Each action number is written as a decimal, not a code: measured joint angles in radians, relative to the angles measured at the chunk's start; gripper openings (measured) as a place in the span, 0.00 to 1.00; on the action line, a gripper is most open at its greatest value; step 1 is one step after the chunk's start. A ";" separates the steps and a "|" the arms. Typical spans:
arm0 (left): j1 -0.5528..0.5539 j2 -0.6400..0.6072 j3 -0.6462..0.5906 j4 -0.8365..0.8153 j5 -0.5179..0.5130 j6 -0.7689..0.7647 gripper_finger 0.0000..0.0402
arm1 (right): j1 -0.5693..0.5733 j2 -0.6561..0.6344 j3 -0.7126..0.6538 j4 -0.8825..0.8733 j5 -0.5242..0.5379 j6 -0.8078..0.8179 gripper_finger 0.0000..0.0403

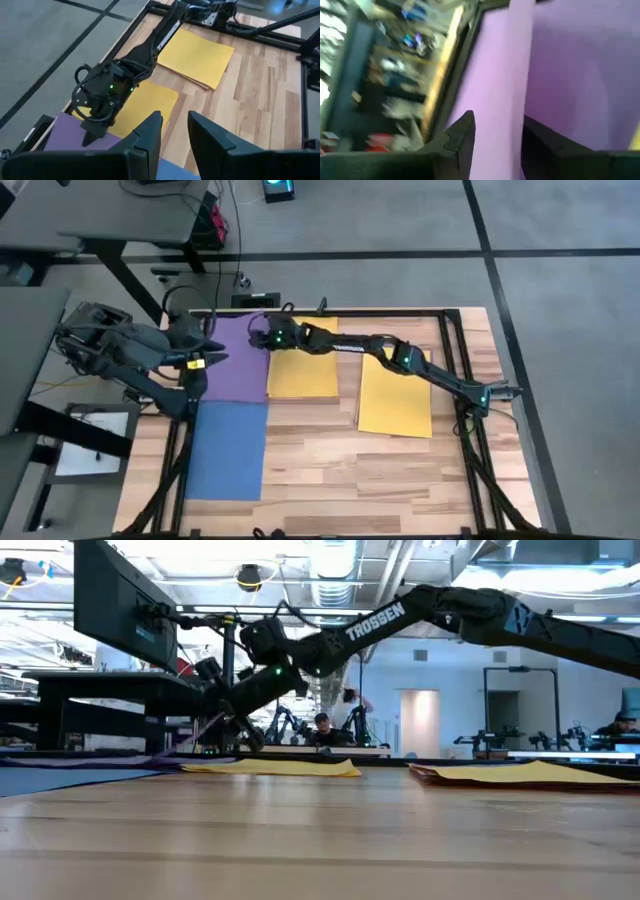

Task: Organize paper
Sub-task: Stack the purple paper on top of the purple paper

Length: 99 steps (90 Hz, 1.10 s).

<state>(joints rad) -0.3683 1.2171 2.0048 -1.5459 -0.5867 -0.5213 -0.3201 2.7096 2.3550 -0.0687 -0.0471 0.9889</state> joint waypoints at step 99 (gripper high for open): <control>-0.001 0.001 0.000 -0.014 0.003 0.046 0.20 | -0.136 -0.079 0.001 -0.281 -0.239 -0.022 0.29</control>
<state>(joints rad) -0.3691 1.2179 2.0048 -1.5600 -0.5839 -0.4751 -0.4564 2.6310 2.3562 -0.3493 -0.2863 0.9664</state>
